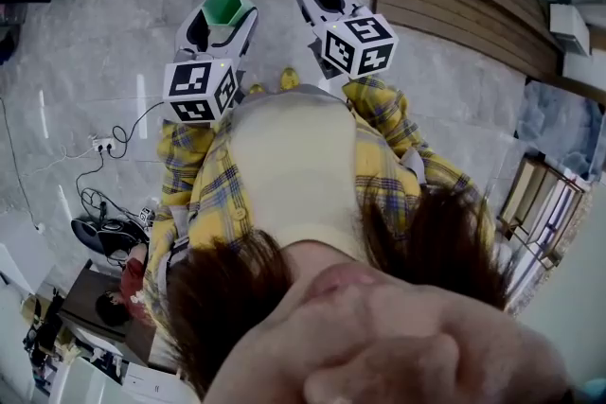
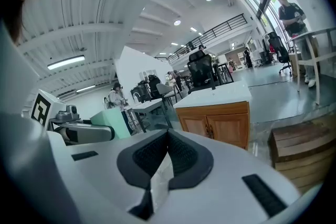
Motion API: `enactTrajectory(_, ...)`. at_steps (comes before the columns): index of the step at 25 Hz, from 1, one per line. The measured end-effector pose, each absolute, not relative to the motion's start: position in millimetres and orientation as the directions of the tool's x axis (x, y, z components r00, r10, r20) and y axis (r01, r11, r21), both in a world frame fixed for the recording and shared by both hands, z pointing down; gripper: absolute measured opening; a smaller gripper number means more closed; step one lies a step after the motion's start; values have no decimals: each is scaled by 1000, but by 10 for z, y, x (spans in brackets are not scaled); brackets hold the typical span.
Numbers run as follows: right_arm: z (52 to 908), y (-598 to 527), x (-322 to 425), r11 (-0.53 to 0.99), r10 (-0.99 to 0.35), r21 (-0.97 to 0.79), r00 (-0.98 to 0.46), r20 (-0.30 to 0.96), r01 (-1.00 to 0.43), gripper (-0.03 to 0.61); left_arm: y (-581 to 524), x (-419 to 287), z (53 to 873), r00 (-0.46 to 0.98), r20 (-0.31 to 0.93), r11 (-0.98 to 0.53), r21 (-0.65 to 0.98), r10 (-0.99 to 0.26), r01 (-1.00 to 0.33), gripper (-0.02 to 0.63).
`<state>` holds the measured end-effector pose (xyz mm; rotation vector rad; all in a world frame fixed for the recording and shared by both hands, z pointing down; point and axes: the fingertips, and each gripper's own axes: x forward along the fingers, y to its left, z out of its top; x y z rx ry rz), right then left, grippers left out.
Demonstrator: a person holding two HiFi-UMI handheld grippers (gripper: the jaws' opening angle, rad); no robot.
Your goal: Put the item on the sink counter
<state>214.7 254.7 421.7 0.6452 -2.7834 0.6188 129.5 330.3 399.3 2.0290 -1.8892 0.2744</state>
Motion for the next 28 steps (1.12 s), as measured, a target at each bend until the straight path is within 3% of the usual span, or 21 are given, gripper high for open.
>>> enactTrajectory(17,4339,1961,2044,779,-420,-352,-849,321,-518,14,2585,1079,4046,147,368,-110,120,-918,-987,331)
enactTrajectory(28,4269,1505,1478,768,-444,-328,-827,346,-550,14,2034,594,4013,215,375,-187,109,-902,-976,331)
